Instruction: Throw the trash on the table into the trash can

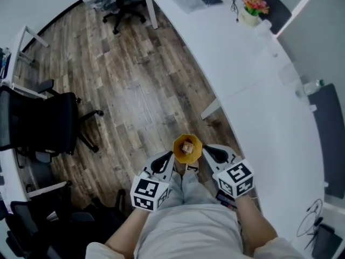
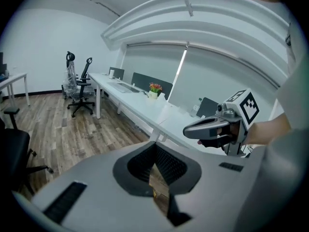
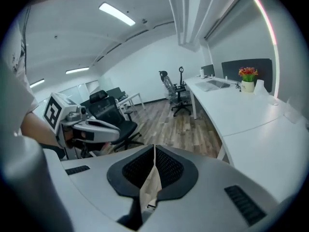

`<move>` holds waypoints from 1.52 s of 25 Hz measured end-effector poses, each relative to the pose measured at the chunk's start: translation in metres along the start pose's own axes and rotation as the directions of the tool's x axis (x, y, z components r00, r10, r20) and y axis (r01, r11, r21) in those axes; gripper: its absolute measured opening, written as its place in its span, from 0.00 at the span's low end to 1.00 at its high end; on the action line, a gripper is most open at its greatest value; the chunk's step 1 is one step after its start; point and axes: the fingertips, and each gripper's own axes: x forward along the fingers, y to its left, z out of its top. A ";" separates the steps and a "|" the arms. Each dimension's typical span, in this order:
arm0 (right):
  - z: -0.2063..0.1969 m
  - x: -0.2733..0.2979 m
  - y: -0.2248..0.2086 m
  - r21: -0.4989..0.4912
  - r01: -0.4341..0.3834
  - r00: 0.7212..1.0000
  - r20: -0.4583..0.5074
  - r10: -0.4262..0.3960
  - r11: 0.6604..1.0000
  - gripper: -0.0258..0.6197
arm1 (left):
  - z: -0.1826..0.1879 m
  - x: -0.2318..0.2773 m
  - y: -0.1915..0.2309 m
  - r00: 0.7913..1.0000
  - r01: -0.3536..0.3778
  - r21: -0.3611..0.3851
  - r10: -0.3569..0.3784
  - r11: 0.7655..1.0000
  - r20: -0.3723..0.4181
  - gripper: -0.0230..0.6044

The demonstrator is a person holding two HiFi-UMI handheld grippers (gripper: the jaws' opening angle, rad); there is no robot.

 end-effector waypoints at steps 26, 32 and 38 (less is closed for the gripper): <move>0.053 -0.056 0.036 -0.006 0.037 0.994 0.101 -0.036 0.999 0.09 | 0.058 -0.049 -0.041 0.994 0.029 0.043 -0.033 0.999 0.109 0.04; 0.051 -0.056 0.037 -0.002 0.036 0.994 0.101 -0.036 0.999 0.09 | 0.056 -0.051 -0.041 0.994 0.021 0.037 -0.025 0.999 0.109 0.04; 0.048 -0.064 0.036 0.004 0.037 0.993 0.111 -0.037 0.999 0.09 | 0.055 -0.052 -0.045 0.994 0.020 0.043 -0.024 0.999 0.106 0.04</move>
